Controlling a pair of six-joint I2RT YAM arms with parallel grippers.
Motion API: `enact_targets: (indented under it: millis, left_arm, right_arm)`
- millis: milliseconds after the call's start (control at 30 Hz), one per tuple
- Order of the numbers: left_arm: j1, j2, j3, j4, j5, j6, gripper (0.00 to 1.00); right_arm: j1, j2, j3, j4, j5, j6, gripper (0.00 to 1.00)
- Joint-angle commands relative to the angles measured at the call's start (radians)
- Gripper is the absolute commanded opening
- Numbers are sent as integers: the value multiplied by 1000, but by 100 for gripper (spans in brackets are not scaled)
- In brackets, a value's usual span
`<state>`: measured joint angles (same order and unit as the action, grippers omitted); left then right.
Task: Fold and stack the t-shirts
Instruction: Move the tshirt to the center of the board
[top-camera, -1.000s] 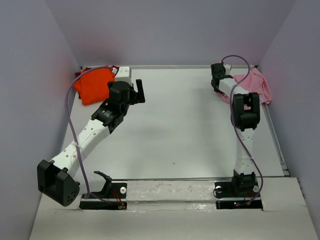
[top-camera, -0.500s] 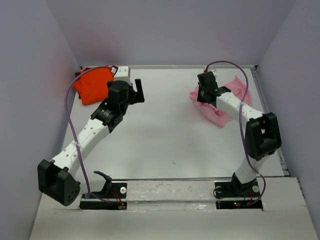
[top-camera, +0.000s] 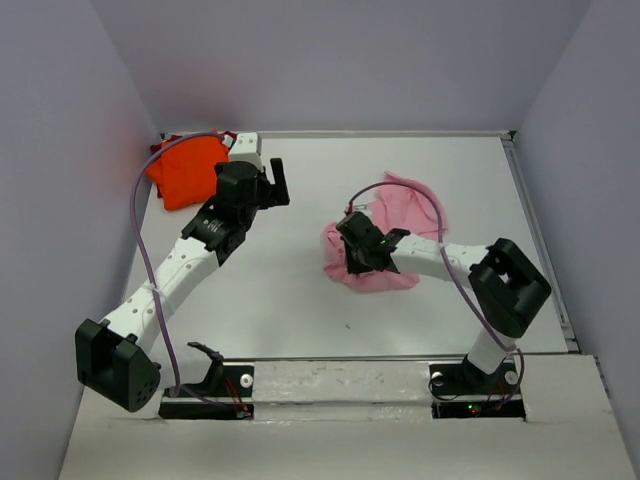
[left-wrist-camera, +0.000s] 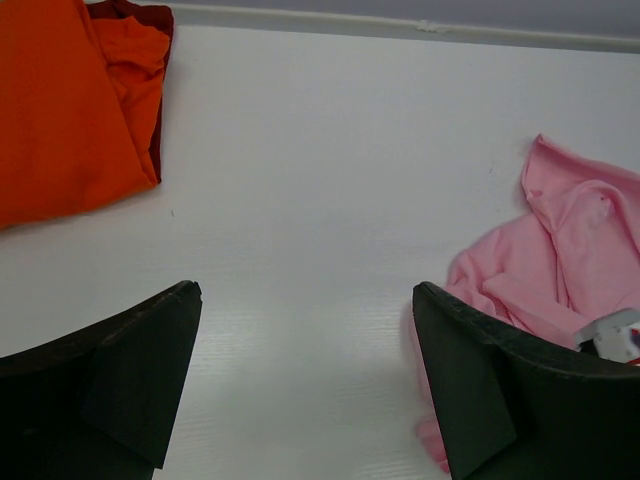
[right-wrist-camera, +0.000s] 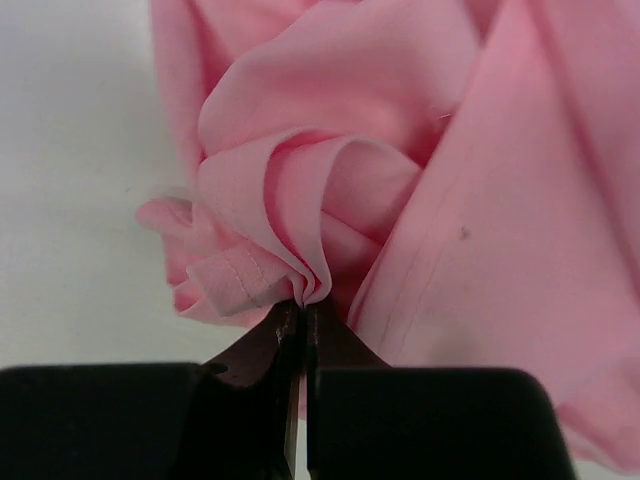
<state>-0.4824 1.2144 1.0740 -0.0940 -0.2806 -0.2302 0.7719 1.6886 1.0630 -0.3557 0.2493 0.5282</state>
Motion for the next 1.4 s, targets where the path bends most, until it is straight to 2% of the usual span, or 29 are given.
enact_targets:
  millis: [0, 200, 300, 333, 433, 600, 767, 967, 1133, 1300, 1367]
  left_arm:
    - [2, -10, 23, 39, 0, 2, 95]
    - [2, -10, 27, 33, 0, 2, 96]
    - [2, -16, 24, 33, -14, 5, 96]
    - [2, -16, 26, 34, -11, 5, 96]
    - [2, -15, 24, 34, -8, 6, 96]
    - [2, -19, 24, 34, -14, 8, 96]
    - [2, -24, 24, 36, -8, 6, 96]
    - [2, -27, 23, 36, -3, 5, 96]
    - [2, -29, 24, 36, 1, 5, 96]
    - [2, -33, 20, 39, 4, 6, 96]
    - [2, -33, 18, 40, 3, 5, 96]
  right_arm:
    - [131, 68, 25, 72, -9, 73, 0]
    - [177, 207, 61, 80, -33, 99, 0]
    - [187, 218, 92, 60, -25, 89, 0]
    - [187, 209, 109, 38, -15, 85, 24]
    - [196, 146, 161, -35, 51, 62, 47]
    - [196, 36, 250, -153, 211, -10, 65]
    - [173, -36, 279, -246, 349, -42, 68]
    - [54, -67, 175, -227, 370, -5, 68]
    - [-9, -27, 112, -184, 363, -8, 68]
    - [-33, 55, 117, -175, 386, -13, 68]
    - [-33, 83, 121, -169, 371, -17, 64]
